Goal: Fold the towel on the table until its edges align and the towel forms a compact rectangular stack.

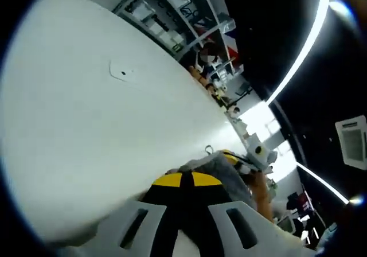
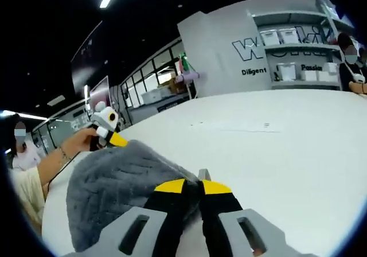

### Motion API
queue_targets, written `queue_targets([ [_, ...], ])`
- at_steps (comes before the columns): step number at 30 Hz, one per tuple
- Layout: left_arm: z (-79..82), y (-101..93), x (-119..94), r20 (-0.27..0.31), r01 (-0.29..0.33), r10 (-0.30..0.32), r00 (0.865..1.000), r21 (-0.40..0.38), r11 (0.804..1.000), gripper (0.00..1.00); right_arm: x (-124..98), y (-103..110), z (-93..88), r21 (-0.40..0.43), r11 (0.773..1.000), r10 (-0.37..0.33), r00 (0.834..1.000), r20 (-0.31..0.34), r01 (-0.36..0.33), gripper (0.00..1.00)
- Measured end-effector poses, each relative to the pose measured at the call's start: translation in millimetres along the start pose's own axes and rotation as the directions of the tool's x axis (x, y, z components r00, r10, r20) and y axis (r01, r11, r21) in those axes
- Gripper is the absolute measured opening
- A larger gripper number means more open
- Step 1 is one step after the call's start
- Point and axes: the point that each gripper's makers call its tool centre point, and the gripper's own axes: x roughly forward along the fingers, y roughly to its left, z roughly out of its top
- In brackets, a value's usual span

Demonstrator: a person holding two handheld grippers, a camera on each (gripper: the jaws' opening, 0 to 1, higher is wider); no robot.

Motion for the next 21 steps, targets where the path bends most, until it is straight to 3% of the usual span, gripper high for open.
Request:
queue_targets([
  [4, -3.4, 1.1, 1, 0.020, 0.012, -0.012, 1.000, 0.003, 1.000, 0.03, 2, -3, -4.7, -0.019, 1.000, -0.012, 1.000, -0.007, 0.012, 0.09],
  [5, -10.7, -4.8, 1, 0.028, 0.025, -0.025, 0.999, 0.008, 1.000, 0.04, 2, -4, -4.2, -0.011, 1.000, -0.013, 1.000, -0.004, 0.012, 0.10],
  [9, -13.5, -24.7, -6, 0.099, 0.094, -0.098, 0.990, 0.037, 0.995, 0.09, -7, -10, 2.9, -0.029, 0.998, -0.048, 0.999, 0.015, 0.049, 0.25],
  [14, -18.8, -40.8, -22, 0.141, 0.043, -0.066, 0.988, 0.160, 0.986, 0.09, -25, -7, 32.6, -0.016, 0.999, -0.025, 0.993, 0.119, 0.027, 0.28],
  [18, -13.0, -73.3, -48, 0.218, 0.031, -0.096, 0.971, 0.281, 0.959, 0.11, -44, 4, 59.0, -0.100, 0.995, 0.043, 0.977, 0.211, -0.023, 0.32],
  [20, -9.9, -95.6, -60, 0.252, 0.032, -0.142, 0.957, 0.394, 0.919, 0.17, -50, 26, 62.9, -0.213, 0.972, 0.146, 0.966, 0.212, -0.100, 0.32],
  [21, -11.2, -109.1, -64, 0.255, 0.049, -0.183, 0.949, 0.455, 0.889, 0.20, -54, 43, 60.1, -0.270, 0.951, 0.208, 0.957, 0.203, -0.150, 0.32],
])
